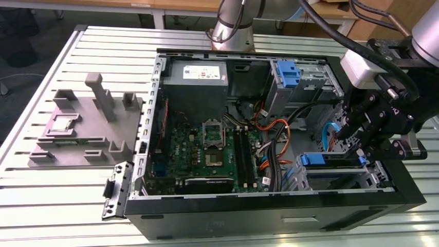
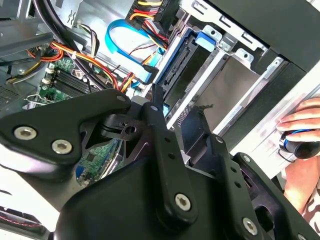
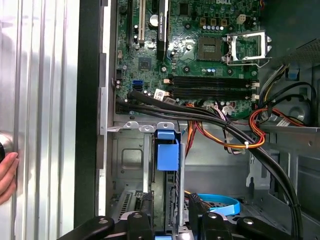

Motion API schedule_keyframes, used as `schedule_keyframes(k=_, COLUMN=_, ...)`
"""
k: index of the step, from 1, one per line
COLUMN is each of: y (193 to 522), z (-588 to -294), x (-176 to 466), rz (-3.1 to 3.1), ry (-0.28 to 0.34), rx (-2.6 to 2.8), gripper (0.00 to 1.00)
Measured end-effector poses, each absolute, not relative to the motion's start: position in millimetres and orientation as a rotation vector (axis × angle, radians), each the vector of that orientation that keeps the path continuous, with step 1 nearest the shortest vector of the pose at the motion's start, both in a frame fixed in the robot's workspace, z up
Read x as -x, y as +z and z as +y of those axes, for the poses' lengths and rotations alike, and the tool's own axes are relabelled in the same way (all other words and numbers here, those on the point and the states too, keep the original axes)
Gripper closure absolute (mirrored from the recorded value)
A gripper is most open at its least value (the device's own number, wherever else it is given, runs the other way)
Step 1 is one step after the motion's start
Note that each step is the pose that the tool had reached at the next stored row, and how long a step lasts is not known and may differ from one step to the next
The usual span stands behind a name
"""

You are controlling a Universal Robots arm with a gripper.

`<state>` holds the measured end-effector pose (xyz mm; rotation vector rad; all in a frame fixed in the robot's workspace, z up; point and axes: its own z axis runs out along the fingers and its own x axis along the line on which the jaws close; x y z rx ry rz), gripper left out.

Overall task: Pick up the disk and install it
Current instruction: 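Insert the disk into the insertion slot, then insert the first disk wire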

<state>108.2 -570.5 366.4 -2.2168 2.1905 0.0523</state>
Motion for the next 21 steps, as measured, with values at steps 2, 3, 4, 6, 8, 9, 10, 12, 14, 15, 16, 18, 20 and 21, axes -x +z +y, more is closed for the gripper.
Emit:
schedule_keyframes(k=2, y=365.7, z=-570.6, x=-108.2, rz=2.19, ry=0.052, rx=2.217, gripper=0.58)
schedule_keyframes(k=3, y=364.9, z=-570.6, x=-108.2, rz=2.19, ry=0.052, rx=2.217, gripper=0.58)
schedule_keyframes(k=4, y=364.9, z=-570.6, x=-108.2, rz=2.19, ry=0.052, rx=2.217, gripper=0.58)
schedule_keyframes(k=6, y=365.2, z=-570.6, x=-108.2, rz=2.19, ry=0.052, rx=2.217, gripper=0.58)
schedule_keyframes(k=8, y=366.3, z=-570.5, x=-108.2, rz=2.19, ry=0.052, rx=2.217, gripper=0.58)
schedule_keyframes(k=9, y=367.1, z=-570.5, x=-108.2, rz=2.19, ry=0.052, rx=2.217, gripper=0.58)
schedule_keyframes(k=10, y=368.1, z=-570.5, x=-108.2, rz=2.191, ry=0.052, rx=2.217, gripper=0.58)
schedule_keyframes(k=12, y=368.7, z=-570.6, x=-108.2, rz=2.19, ry=0.053, rx=2.217, gripper=0.58)
schedule_keyframes(k=14, y=368.8, z=-570.4, x=-108.2, rz=2.19, ry=0.052, rx=2.217, gripper=0.58)
schedule_keyframes(k=15, y=369.1, z=-570.1, x=-108.2, rz=2.191, ry=0.052, rx=2.217, gripper=0.58)
schedule_keyframes(k=16, y=369.0, z=-569.6, x=-108.2, rz=2.19, ry=0.053, rx=2.217, gripper=0.58)
schedule_keyframes(k=18, y=368.9, z=-568.0, x=-108.2, rz=2.19, ry=0.054, rx=2.216, gripper=0.58)
schedule_keyframes(k=20, y=369.0, z=-566.4, x=-108.2, rz=2.19, ry=0.054, rx=2.216, gripper=0.58)
schedule_keyframes(k=21, y=369.0, z=-566.2, x=-108.2, rz=2.188, ry=0.057, rx=2.214, gripper=0.58)
